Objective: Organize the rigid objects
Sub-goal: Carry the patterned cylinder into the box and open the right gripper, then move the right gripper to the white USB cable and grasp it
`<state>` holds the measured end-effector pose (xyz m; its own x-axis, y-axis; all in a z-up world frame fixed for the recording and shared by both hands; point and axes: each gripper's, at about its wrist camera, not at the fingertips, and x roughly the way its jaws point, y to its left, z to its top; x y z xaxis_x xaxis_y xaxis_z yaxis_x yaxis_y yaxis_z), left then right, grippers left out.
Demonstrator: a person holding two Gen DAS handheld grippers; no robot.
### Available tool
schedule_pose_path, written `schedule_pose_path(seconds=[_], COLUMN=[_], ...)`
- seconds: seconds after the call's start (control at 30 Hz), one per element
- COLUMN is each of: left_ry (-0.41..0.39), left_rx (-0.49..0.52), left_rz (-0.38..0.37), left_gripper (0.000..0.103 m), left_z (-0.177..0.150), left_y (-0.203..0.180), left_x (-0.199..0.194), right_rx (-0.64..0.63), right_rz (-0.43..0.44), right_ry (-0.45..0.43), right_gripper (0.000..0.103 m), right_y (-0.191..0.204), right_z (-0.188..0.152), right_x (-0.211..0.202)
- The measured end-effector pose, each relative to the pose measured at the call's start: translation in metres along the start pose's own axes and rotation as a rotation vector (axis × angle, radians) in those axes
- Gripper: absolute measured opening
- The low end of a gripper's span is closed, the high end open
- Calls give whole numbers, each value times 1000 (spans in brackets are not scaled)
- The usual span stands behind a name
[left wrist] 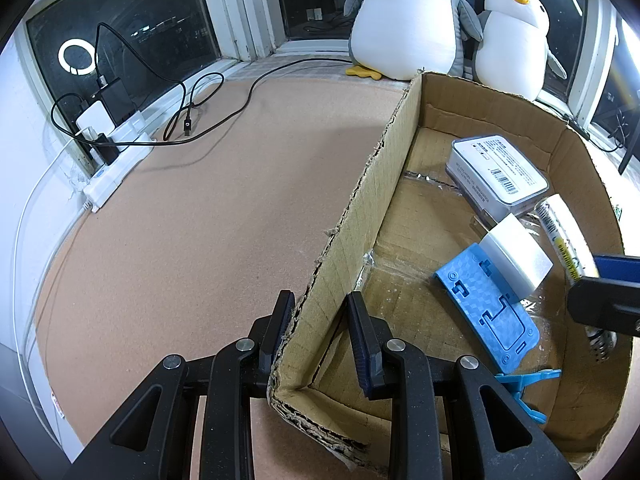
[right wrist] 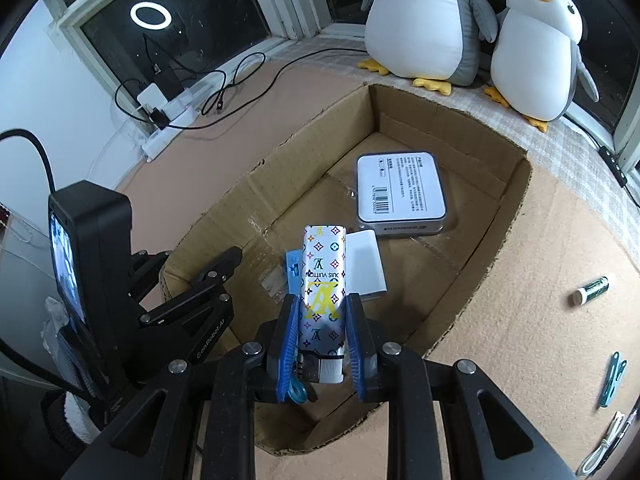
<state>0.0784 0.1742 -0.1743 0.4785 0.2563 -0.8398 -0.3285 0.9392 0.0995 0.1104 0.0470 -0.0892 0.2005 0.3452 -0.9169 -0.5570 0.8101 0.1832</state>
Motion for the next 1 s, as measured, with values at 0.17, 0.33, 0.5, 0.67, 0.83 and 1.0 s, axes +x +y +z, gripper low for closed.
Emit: schedule_pose_path(seconds=[0.17,0.33,0.5,0.67,0.83,1.0], left_ry=[0,-1,-1,-1,-1,-1], left_rx=[0,-2,-2,-3,-2,-2], left_rz=[0,0,1,0,1,1], left_gripper=[28,28,28,28,28,28], left_z=[0,0,0,1,0,0], left_y=[0,1,1,1,1,1], left_x=[0,0,0,0,0,0], right_rx=[3,-1,14,44,92,181], right_rz=[12,10,15,17,-5,-47], right_ry=[8,-6,-26,-58,-102,-141], right_gripper=[24,39,40,40,40,40], right_y=[-1,-3,-5,-15,-38,-76], right_z=[0,0,1,-2,-18,-42], right_x=[5,1,-7,-23,-51,-81])
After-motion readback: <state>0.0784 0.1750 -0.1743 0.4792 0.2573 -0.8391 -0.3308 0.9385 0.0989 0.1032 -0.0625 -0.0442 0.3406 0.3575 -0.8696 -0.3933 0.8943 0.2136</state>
